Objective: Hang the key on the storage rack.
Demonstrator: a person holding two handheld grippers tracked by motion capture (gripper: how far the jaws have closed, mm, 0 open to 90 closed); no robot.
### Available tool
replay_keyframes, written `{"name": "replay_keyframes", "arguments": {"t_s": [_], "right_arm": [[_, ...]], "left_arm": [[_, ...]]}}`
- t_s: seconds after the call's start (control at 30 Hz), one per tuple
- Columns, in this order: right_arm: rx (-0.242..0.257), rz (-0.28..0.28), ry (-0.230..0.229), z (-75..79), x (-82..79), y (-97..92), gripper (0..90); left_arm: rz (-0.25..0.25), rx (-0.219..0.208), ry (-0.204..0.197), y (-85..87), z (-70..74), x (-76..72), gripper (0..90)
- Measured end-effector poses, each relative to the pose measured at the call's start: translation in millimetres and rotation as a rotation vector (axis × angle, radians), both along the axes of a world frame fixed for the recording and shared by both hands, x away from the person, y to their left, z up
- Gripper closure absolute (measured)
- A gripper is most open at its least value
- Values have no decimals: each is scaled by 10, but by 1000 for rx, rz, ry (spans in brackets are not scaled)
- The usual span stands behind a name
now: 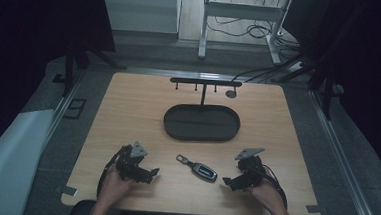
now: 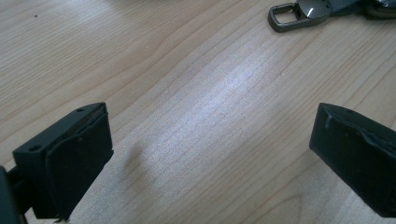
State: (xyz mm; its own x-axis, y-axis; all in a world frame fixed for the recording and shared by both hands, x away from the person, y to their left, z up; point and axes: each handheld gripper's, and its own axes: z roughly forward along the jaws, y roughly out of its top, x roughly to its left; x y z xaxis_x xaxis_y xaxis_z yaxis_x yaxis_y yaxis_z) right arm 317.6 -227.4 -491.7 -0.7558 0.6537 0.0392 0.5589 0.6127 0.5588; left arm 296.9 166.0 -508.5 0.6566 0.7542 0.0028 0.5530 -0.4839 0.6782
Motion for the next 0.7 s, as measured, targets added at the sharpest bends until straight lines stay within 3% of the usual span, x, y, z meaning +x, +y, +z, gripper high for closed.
{"name": "replay_keyframes", "arguments": {"t_s": [0.27,0.7], "right_arm": [[-81,39,30,48,56,140,60],[-138,98,84,136,142,362,99]], "left_arm": [[-4,6,3,-7,-6,0,0],[-7,8,4,-8,-5,2,0]]}}
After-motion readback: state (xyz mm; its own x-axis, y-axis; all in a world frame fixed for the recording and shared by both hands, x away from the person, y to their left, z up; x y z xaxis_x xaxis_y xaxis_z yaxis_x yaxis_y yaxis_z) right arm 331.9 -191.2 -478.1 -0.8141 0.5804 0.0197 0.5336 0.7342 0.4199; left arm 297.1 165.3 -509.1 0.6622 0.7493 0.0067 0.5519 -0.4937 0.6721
